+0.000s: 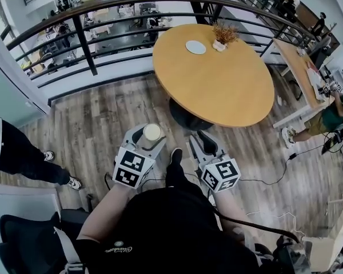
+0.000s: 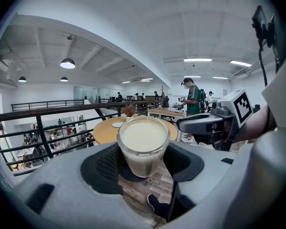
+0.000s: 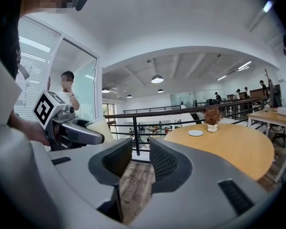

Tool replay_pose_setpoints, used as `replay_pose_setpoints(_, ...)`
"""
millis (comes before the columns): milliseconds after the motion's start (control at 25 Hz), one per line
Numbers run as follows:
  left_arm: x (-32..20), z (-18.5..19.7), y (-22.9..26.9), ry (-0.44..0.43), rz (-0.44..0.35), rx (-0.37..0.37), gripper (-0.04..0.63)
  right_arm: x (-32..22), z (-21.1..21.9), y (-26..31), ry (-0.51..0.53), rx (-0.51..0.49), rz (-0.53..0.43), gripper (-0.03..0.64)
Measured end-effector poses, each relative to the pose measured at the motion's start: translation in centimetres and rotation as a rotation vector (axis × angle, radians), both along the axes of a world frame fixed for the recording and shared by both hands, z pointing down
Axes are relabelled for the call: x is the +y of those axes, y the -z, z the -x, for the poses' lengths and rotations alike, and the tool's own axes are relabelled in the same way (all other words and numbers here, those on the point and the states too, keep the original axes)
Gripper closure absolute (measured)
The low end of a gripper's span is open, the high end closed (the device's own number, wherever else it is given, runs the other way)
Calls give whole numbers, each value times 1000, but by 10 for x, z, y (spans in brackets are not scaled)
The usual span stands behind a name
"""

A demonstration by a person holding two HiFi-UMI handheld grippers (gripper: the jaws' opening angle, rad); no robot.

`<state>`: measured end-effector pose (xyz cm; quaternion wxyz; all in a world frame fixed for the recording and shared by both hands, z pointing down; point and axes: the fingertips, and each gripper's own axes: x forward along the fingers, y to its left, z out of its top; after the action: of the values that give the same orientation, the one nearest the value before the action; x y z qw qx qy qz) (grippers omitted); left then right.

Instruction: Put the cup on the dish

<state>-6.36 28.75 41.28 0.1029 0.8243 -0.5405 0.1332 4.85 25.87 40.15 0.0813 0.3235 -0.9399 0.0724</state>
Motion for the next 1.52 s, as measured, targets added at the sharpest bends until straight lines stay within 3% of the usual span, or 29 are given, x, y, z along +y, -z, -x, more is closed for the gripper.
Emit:
replay_pose_setpoints(360,-62,13,-12,11,31,-20,334,-71,15,-10,10,-25,15,507)
replay_pose_setpoints(1040,-279,-14,-9,39,143,-48,336,-292,-16,-19,24,-49,135,507)
replay_pose_setpoints(1520,-341,-13,7,50,106,-47,335,-354,-6,11,46,-55,45,506)
